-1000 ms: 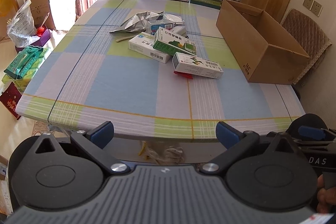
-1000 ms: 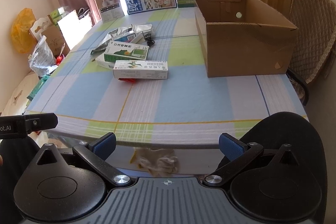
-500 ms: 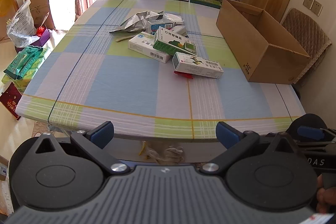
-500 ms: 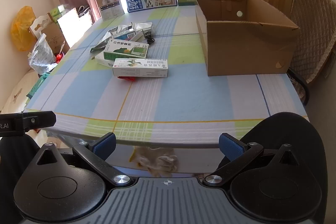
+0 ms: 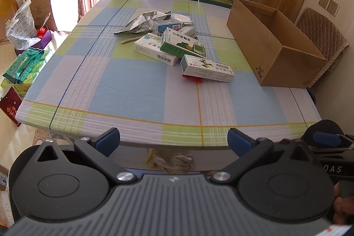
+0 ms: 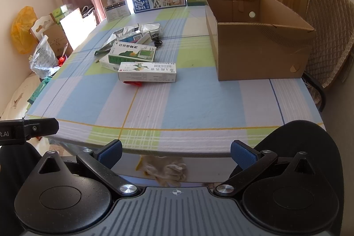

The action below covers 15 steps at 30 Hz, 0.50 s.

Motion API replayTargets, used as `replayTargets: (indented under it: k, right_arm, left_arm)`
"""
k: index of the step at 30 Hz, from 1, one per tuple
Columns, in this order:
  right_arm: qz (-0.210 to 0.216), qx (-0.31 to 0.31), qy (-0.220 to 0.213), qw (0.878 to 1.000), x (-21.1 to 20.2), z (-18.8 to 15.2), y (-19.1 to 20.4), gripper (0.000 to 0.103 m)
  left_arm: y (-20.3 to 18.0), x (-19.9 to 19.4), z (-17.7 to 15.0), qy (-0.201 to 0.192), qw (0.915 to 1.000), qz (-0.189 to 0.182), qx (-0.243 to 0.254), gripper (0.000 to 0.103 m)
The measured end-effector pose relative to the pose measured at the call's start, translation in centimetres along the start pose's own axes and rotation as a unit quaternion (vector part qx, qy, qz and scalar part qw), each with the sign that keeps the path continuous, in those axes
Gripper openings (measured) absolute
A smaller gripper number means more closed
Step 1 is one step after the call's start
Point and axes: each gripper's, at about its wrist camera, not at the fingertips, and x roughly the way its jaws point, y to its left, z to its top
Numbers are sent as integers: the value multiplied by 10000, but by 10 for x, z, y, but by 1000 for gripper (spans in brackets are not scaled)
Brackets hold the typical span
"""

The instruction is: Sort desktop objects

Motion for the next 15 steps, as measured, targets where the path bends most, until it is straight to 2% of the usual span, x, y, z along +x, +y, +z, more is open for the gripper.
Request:
replayTargets:
  k: [15]
  right_arm:
    - [13, -53, 26, 10000, 2, 8, -2, 101]
  left_arm:
    - [0, 0, 4, 41, 9997, -185, 150, 102]
